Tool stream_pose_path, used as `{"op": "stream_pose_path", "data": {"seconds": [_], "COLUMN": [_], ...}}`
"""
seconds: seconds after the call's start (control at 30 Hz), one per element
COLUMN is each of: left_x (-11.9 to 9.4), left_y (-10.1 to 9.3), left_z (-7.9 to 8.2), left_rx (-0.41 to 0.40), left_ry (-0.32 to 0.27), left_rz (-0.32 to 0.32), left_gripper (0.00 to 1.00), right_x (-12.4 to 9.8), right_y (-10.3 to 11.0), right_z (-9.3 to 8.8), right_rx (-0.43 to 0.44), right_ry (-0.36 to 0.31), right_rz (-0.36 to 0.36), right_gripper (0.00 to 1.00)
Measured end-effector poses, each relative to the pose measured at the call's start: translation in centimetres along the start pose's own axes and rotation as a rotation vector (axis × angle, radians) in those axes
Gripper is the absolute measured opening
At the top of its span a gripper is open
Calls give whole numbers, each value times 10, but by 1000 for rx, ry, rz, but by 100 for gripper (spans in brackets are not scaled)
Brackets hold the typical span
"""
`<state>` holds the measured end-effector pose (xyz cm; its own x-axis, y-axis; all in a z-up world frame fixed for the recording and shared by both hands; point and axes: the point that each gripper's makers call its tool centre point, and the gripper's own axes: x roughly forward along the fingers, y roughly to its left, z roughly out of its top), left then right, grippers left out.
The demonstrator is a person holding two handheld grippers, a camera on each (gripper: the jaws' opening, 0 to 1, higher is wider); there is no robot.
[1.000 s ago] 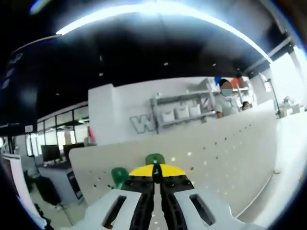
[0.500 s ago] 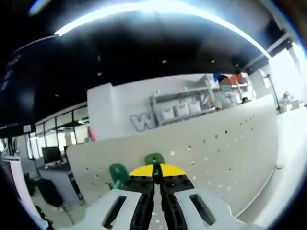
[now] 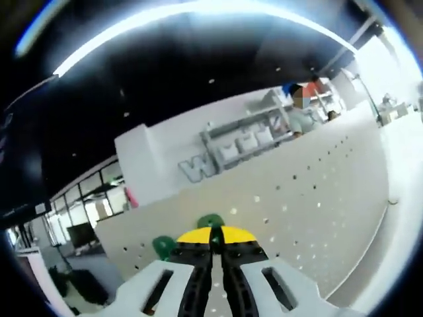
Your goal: Insert the hook assembly into the mounting plate slot until the hook locks in place.
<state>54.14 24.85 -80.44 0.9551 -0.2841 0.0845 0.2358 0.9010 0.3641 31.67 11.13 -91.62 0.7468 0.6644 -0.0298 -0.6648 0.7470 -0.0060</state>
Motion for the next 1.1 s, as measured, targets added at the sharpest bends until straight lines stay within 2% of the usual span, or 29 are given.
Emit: {"op": "stream_pose_path", "data": {"seconds": [0.07, 0.27, 0.3, 0.37, 0.6, 0.87, 1.1], "left_x": [-1, -2, -3, -5, -4, -17, -35], "left_y": [0, 1, 1, 1, 0, 0, 0], "left_z": [2, 2, 2, 3, 1, 8, 9], "left_rx": [21, 5, -7, -86, -101, -92, -122], "left_ry": [-29, -31, -34, -38, -30, -46, -44], "left_rz": [8, 7, 3, -10, -21, -21, -28], "left_gripper": [3, 4, 4, 4, 6, 13, 20], "right_x": [0, 0, 0, 0, -1, -2, -1], "right_y": [0, 0, 0, 0, -2, -2, 0], "right_z": [1, 1, 1, 1, 1, 2, 1], "right_rx": [-2, 0, -2, -6, -5, -16, -30], "right_ry": [-3, -2, -1, -2, 0, -1, 3], "right_rz": [-1, 0, 0, 1, -4, -11, -4], "right_gripper": [52, 52, 52, 52, 52, 51, 50]}}
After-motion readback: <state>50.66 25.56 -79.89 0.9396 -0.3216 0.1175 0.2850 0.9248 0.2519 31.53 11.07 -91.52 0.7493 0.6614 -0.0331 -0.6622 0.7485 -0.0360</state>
